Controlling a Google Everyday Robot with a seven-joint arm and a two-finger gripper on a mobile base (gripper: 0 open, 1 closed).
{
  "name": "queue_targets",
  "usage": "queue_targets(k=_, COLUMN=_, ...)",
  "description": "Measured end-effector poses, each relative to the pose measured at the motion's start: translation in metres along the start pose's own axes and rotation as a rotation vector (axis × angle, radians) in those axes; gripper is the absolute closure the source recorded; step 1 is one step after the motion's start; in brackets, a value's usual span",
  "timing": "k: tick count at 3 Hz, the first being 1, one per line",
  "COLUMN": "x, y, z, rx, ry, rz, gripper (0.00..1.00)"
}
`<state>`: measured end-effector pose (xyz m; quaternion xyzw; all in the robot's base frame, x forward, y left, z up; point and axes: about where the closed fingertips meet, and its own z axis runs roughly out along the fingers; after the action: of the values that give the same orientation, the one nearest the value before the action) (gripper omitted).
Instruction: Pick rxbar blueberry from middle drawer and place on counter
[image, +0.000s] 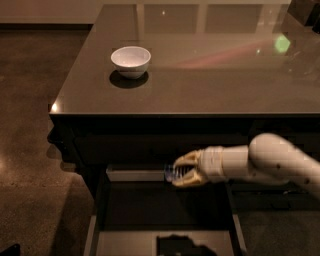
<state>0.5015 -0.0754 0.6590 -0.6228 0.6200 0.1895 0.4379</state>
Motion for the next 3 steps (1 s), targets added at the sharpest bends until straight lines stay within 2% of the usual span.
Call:
queue_targets(k=1, x=-0.097, y=-0.044, z=-0.056, rx=0.042, ry=0.017, rz=-0.120, gripper=1.00)
queue_targets(k=2, x=-0.119, y=-0.050, z=-0.069, rx=0.059, ry=0.030, rz=-0.163, gripper=1.00)
queue_targets(k=3, x=-0.120, y=-0.051, z=-0.069, rx=0.059, ry=0.030, rz=-0.165, gripper=1.00)
